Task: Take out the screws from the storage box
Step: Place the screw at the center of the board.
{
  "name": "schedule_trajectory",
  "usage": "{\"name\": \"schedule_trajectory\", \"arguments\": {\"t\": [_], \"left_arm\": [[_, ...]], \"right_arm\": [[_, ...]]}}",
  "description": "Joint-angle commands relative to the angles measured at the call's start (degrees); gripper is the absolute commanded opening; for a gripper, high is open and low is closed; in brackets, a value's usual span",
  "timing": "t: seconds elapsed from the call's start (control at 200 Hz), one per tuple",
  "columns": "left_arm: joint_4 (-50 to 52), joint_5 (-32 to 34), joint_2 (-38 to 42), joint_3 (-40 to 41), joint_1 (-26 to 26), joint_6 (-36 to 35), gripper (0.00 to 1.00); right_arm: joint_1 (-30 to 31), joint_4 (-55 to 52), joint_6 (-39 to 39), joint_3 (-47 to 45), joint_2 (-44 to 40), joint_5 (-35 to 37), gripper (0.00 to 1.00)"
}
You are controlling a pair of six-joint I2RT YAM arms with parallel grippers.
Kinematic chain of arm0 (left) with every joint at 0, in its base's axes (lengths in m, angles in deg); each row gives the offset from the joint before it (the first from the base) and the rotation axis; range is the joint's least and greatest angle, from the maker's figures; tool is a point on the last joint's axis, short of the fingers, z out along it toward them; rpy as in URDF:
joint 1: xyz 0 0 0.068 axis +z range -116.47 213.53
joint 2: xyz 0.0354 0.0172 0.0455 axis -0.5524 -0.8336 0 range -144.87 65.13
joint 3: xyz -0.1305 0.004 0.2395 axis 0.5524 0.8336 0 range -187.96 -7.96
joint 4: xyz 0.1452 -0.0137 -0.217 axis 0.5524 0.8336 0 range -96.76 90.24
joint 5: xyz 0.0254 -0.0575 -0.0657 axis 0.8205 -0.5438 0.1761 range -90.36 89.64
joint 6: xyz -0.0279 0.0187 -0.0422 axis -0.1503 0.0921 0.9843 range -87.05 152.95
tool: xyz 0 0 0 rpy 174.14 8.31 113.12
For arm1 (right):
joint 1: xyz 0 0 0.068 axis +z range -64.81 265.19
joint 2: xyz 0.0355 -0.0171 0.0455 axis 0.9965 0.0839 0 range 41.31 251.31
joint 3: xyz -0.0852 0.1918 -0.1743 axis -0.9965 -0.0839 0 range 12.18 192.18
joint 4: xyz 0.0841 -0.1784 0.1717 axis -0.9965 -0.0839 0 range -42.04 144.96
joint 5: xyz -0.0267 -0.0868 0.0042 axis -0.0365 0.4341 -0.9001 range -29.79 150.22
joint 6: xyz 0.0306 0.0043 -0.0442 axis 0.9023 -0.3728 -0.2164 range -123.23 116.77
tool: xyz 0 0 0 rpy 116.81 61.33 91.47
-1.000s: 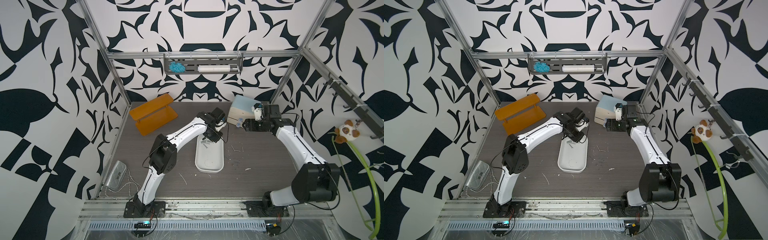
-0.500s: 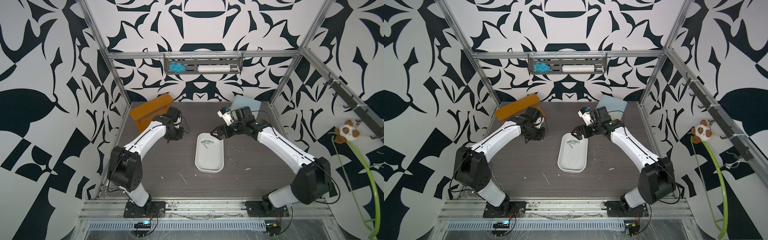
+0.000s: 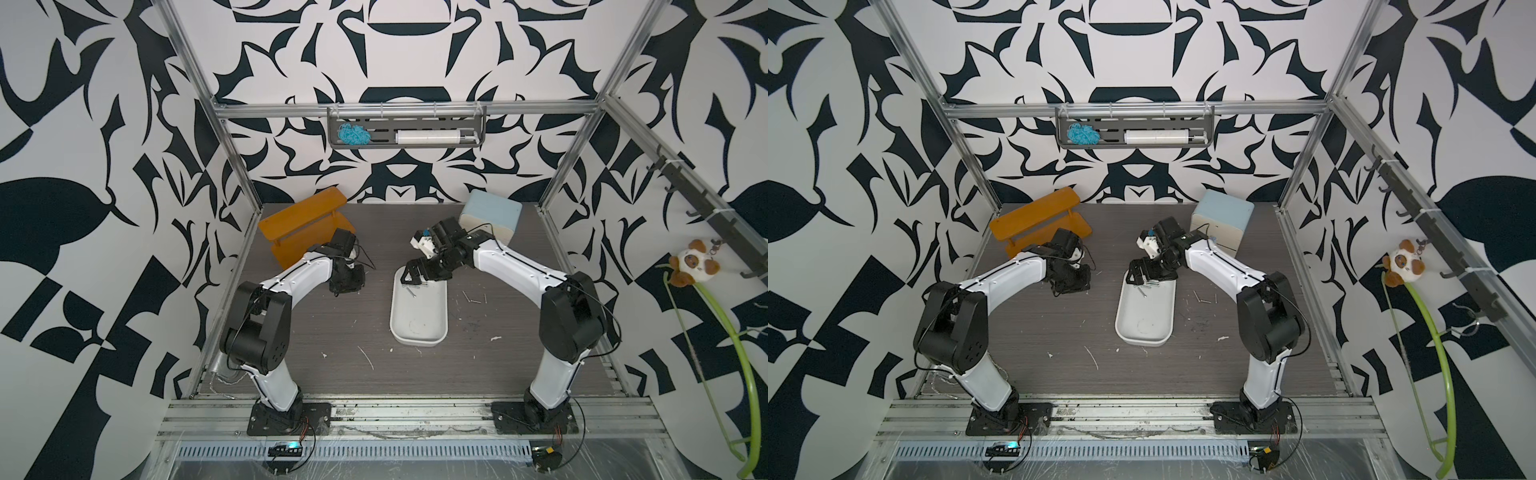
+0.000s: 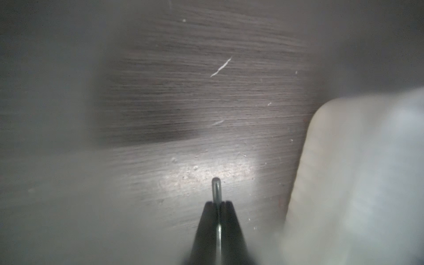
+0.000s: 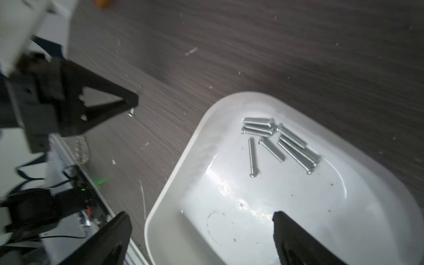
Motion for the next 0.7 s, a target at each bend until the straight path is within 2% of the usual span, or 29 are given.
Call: {"name": "schedule_trajectory", "arguments": {"t": [0.0, 0.07, 0.135, 0.235, 0.44, 0.58, 0.7], "left_arm": [[0.31, -1.99, -2.93, -0.52, 1.02, -0.62, 0.00], [0.61, -3.27, -3.81, -0.64, 2.01, -0.61, 0.00], [0.48, -3.57, -4.44, -0.42, 2.47, -0.35, 0.10], [1.82, -3.11, -5.87, -1.34, 2.58, -0.50, 0.13], [2.71, -0.93, -7.95, -1.64, 2.58, -0.35, 0.11], [2.17, -0.05, -7.24, -1.50, 2.58, -0.38, 0.15], [2.09, 0.13, -6.71, -1.12, 2.58, -0.48, 0.31]], "right_arm": [[5.51, -6.44, -3.63, 4.40, 2.27, 14.71, 0.96], [7.02, -7.88, -3.70, 5.21, 5.14, 18.92, 0.82], [7.73, -7.92, -3.47, 5.78, 7.16, 20.13, 0.71], [8.00, -7.61, -2.79, 6.51, 8.98, 22.52, 0.64], [8.00, -6.76, -2.77, 7.76, 11.19, 26.40, 0.61], [7.99, -6.18, -2.85, 8.51, 12.73, 26.97, 0.58], [8.00, -5.41, -2.92, 8.91, 13.82, 27.40, 0.55]]}}
